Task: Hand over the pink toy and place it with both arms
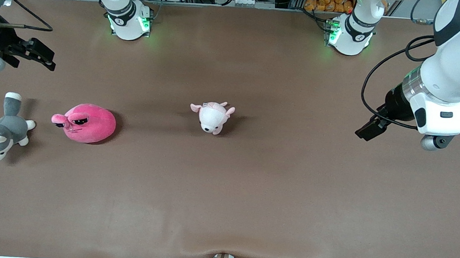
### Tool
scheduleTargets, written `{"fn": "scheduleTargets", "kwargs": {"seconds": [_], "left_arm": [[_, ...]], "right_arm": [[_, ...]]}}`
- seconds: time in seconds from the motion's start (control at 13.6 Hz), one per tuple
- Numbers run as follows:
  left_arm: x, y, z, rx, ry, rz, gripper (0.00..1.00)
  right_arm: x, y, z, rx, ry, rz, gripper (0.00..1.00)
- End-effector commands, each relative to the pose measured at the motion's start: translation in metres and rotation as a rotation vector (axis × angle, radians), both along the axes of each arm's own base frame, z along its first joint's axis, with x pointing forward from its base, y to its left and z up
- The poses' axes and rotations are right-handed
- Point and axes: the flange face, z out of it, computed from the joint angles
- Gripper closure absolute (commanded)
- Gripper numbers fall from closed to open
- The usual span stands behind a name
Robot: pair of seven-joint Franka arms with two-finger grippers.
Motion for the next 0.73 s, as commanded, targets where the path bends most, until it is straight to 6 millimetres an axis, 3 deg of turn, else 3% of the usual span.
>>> {"fn": "scheduleTargets", "kwargs": {"seconds": [0.0,0.22,0.37,0.51,0.66], "left_arm": [[-0.009,0.023,0.008,0.027,0.016,-0.157,0.0],[-0.019,0.043,0.021,0.05,0.038,-0.354,0.0],[-0.027,0.046,0.03,0.053,0.041,-0.45,0.0],[-0.03,0.06,0.032,0.055,0.054,-0.506,0.0],[-0.034,0.06,0.026,0.056,0.067,-0.552,0.0]], "right_arm": [[-0.004,-0.011,0.0,0.032,0.008,-0.032,0.0],[-0.006,-0.012,0.002,0.035,0.009,-0.035,0.0],[-0.012,-0.018,0.005,0.036,0.017,-0.049,0.0],[-0.016,-0.024,0.006,0.036,0.019,-0.075,0.0],[-0.016,-0.033,0.006,0.043,0.017,-0.102,0.0]]}}
